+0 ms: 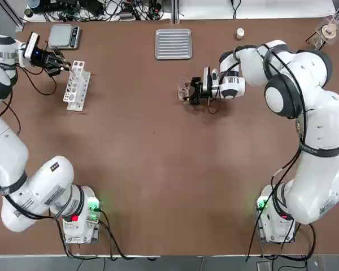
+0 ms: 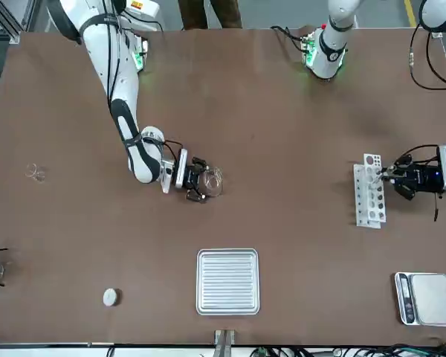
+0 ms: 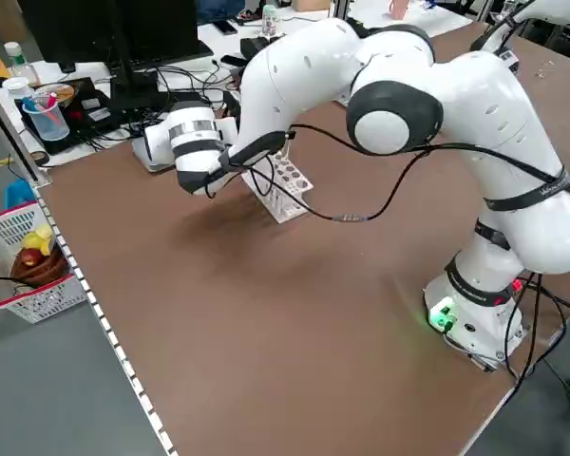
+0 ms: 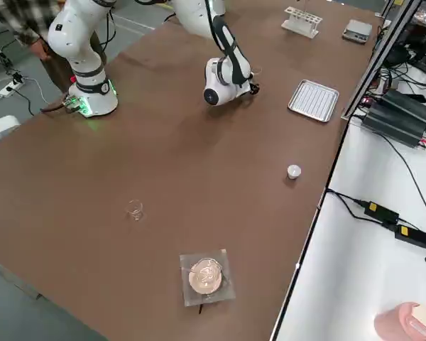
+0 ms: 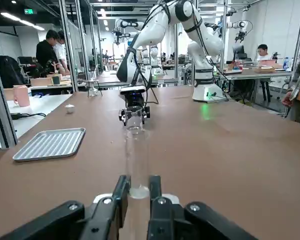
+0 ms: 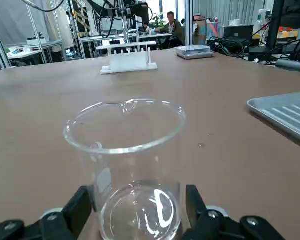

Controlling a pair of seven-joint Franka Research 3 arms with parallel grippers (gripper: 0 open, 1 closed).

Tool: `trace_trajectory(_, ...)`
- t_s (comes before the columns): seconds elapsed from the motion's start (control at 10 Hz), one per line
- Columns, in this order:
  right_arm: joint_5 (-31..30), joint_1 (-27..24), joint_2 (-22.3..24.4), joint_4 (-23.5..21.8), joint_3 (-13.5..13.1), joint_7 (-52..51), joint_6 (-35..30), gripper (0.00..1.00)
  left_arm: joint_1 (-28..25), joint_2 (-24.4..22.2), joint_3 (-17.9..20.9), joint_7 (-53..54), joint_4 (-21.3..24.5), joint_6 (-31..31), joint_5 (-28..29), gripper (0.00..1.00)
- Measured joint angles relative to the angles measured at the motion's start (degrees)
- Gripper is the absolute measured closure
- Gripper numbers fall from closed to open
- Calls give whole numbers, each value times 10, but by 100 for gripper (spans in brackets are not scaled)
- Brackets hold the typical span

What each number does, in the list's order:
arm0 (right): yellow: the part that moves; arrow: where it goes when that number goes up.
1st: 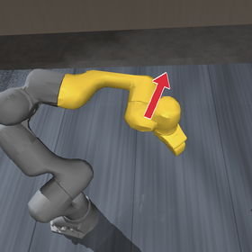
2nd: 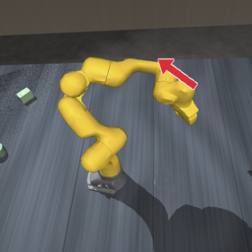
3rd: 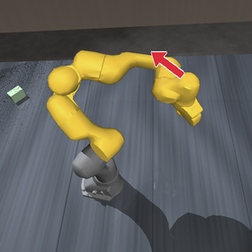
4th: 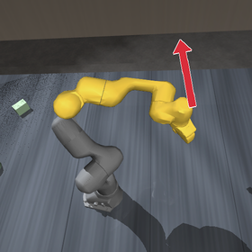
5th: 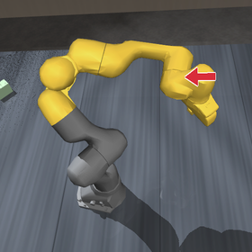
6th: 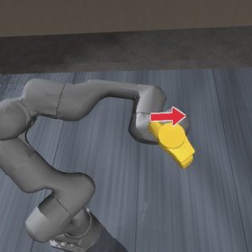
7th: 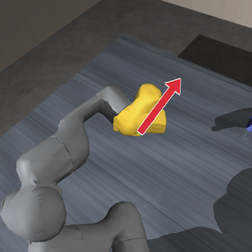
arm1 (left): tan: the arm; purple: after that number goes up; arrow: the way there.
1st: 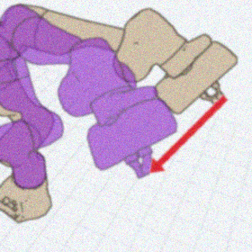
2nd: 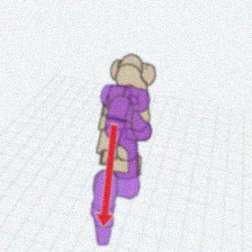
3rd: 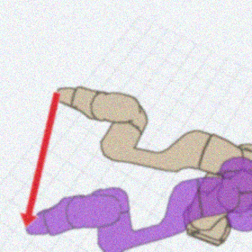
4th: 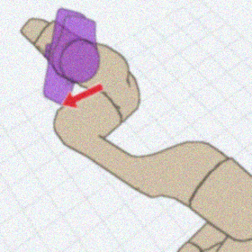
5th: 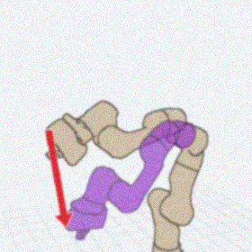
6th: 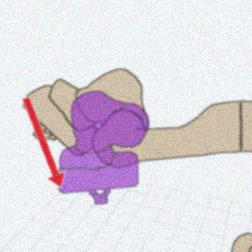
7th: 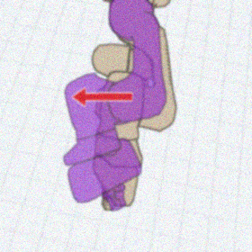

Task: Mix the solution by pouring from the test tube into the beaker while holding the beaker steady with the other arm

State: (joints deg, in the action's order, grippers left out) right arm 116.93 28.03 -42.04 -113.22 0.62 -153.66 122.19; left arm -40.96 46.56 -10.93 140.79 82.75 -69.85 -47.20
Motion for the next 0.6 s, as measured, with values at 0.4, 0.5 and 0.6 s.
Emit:
trace_trajectory(0.4, 2, 2, 0, 1, 0, 0, 2, 23, -6, -1, -1, 0, 0, 3, -6, 79)
trace_trajectory(0.5, 2, 2, 0, 1, 0, 0, 2, 23, -6, -5, -1, 0, 0, 5, -6, 79)
trace_trajectory(0.6, 3, 2, 0, 1, 0, 0, 2, 23, -6, -9, -1, 0, 0, 7, -6, 79)
